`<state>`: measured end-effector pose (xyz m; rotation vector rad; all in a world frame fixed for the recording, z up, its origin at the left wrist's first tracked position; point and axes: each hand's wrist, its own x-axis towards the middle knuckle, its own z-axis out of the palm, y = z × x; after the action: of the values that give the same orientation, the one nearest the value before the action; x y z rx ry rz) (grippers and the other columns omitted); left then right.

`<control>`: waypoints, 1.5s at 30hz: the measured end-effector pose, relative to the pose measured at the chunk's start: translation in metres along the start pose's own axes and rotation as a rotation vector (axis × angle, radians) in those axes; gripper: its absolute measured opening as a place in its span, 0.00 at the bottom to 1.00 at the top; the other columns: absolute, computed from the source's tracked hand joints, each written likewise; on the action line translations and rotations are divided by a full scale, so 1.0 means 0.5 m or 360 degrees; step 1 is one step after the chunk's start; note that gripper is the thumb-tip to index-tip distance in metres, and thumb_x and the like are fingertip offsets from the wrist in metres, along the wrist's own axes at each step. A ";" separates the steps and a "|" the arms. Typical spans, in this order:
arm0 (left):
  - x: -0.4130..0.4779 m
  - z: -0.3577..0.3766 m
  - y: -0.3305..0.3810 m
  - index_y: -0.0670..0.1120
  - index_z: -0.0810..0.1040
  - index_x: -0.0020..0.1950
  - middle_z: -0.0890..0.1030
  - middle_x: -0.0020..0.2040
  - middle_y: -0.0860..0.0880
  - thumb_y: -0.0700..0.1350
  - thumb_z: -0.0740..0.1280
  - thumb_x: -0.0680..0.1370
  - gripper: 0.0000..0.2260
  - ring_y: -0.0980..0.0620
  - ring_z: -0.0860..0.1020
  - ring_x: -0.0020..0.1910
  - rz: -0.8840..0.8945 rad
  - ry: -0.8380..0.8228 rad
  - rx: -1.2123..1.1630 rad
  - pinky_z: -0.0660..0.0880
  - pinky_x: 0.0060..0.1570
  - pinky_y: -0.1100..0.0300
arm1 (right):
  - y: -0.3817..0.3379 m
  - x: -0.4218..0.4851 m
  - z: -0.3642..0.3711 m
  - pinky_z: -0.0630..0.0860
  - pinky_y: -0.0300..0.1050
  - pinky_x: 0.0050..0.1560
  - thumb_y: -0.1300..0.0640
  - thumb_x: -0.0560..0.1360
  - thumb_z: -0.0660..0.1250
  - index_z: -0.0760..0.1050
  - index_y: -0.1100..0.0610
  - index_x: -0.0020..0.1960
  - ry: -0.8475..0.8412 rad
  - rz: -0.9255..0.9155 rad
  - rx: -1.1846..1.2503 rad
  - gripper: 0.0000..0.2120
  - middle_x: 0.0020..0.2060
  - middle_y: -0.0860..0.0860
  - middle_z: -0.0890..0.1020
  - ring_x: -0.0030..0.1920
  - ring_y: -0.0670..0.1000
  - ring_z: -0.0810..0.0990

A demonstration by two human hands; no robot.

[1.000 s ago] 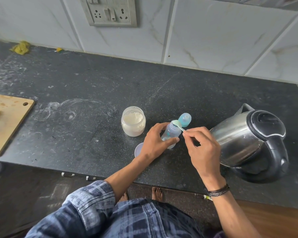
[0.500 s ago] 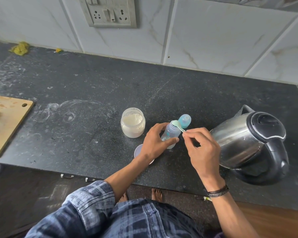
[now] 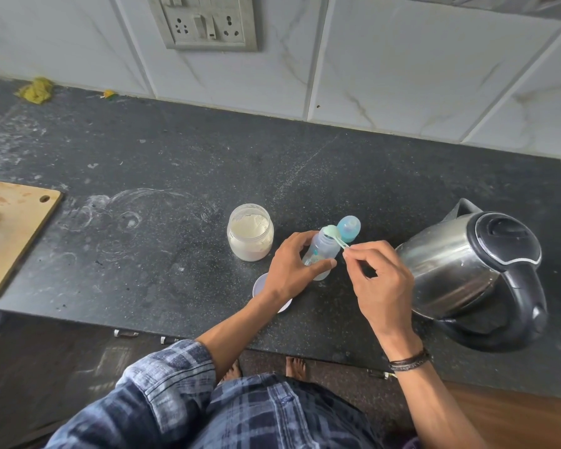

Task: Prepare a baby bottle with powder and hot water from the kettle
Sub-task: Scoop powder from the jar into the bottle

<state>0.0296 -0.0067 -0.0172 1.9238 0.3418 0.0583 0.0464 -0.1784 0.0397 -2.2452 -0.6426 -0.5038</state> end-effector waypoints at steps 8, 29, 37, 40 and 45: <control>0.006 0.001 -0.007 0.54 0.75 0.69 0.78 0.66 0.55 0.57 0.78 0.72 0.28 0.57 0.76 0.62 -0.0010 -0.0010 -0.0002 0.72 0.63 0.61 | 0.000 0.001 0.003 0.76 0.29 0.51 0.65 0.75 0.76 0.86 0.63 0.48 0.0022 0.0020 0.0017 0.03 0.47 0.53 0.85 0.47 0.49 0.84; 0.008 0.003 -0.016 0.58 0.75 0.67 0.77 0.64 0.59 0.58 0.78 0.71 0.26 0.60 0.75 0.62 0.0008 -0.0015 -0.0050 0.70 0.61 0.64 | -0.005 0.000 0.006 0.79 0.35 0.50 0.67 0.74 0.77 0.86 0.63 0.48 0.0015 0.0050 0.0035 0.03 0.47 0.53 0.86 0.47 0.50 0.85; 0.011 0.004 -0.018 0.56 0.75 0.68 0.77 0.63 0.60 0.58 0.78 0.71 0.27 0.60 0.75 0.61 0.0005 0.0002 -0.0040 0.69 0.61 0.64 | -0.010 -0.005 0.003 0.80 0.40 0.49 0.68 0.74 0.77 0.85 0.64 0.48 0.0050 0.0042 0.0057 0.04 0.47 0.55 0.86 0.47 0.52 0.85; 0.012 0.002 -0.016 0.56 0.75 0.68 0.77 0.65 0.57 0.58 0.78 0.71 0.28 0.60 0.75 0.61 -0.0005 0.0003 -0.0036 0.69 0.60 0.65 | -0.011 -0.002 0.002 0.82 0.43 0.48 0.68 0.74 0.77 0.85 0.65 0.48 0.0069 0.0030 0.0063 0.04 0.47 0.55 0.86 0.47 0.52 0.85; 0.010 0.001 -0.015 0.57 0.75 0.67 0.76 0.62 0.61 0.56 0.78 0.71 0.27 0.61 0.75 0.60 0.0014 0.0008 -0.0042 0.68 0.59 0.68 | -0.014 -0.001 0.003 0.82 0.44 0.48 0.68 0.74 0.77 0.85 0.65 0.48 0.0140 0.0037 0.0106 0.03 0.46 0.55 0.86 0.46 0.52 0.85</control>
<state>0.0327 -0.0033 -0.0249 1.8992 0.3343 0.0728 0.0421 -0.1734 0.0423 -2.1531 -0.5794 -0.5581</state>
